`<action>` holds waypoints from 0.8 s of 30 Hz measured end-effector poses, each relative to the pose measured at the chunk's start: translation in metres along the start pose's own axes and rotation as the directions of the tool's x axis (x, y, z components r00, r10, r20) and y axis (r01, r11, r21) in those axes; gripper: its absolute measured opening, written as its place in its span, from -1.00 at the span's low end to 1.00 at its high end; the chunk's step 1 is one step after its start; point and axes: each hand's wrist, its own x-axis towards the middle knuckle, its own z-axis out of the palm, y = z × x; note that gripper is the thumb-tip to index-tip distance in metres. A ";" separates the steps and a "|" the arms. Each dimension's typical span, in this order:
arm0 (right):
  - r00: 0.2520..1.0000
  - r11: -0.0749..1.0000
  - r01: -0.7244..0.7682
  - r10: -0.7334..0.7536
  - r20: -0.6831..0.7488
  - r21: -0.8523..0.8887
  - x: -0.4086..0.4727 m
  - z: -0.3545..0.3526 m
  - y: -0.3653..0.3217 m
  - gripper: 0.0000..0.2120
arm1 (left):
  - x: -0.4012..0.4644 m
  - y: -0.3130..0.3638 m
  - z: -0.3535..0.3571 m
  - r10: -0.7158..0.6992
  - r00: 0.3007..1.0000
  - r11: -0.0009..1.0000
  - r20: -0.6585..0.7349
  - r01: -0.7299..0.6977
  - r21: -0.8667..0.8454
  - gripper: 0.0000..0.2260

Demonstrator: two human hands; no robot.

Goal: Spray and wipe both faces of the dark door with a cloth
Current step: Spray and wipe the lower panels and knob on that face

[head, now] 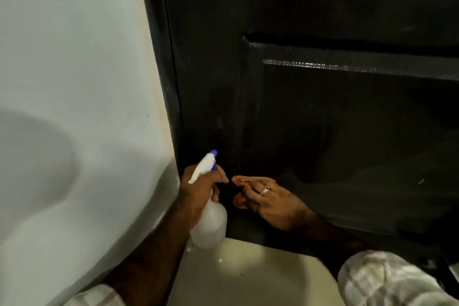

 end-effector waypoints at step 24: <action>0.835 0.900 -0.406 0.436 -0.336 0.161 -0.094 -0.051 0.083 -0.53 | 0.005 -0.036 0.036 0.005 0.981 0.998 0.196 -0.016 0.058 -0.96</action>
